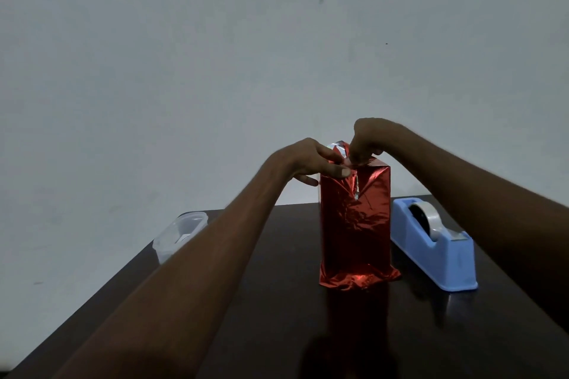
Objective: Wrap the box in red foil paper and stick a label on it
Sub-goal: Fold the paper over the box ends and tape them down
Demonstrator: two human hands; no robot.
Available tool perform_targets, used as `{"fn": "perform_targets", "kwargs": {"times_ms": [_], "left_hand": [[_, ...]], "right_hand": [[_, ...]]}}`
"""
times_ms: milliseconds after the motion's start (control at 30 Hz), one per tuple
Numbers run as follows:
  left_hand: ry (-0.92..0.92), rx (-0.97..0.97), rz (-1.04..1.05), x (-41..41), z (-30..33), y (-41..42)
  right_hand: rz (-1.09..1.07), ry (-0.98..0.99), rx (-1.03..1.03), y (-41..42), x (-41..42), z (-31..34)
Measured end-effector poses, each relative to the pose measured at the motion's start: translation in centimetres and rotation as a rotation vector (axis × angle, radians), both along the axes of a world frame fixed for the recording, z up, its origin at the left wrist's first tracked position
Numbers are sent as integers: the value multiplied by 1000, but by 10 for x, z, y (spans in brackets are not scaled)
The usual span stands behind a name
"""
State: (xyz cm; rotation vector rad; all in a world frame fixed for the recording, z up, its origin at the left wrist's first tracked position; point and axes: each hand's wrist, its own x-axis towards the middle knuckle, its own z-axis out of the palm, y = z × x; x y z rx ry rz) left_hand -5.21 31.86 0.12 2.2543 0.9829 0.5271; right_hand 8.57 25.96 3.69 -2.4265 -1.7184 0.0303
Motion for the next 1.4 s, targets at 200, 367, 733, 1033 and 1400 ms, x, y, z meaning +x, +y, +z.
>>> {"fn": "perform_targets", "kwargs": {"times_ms": [200, 367, 733, 1033, 1400], "left_hand": [[-21, -25, -8, -1, 2, 1], [-29, -28, -14, 1, 2, 0], [-40, -32, -5, 0, 2, -2], [-28, -30, 2, -3, 4, -8], [-94, 104, 74, -4, -9, -13]], "right_hand": [[-128, 113, 77, 0, 25, -13], [-96, 846, 10, -8, 46, -39], [-78, 1023, 72, 1, 31, -49], [-58, 1078, 79, 0, 42, -52], [-49, 934, 412, 0, 40, -57]]}}
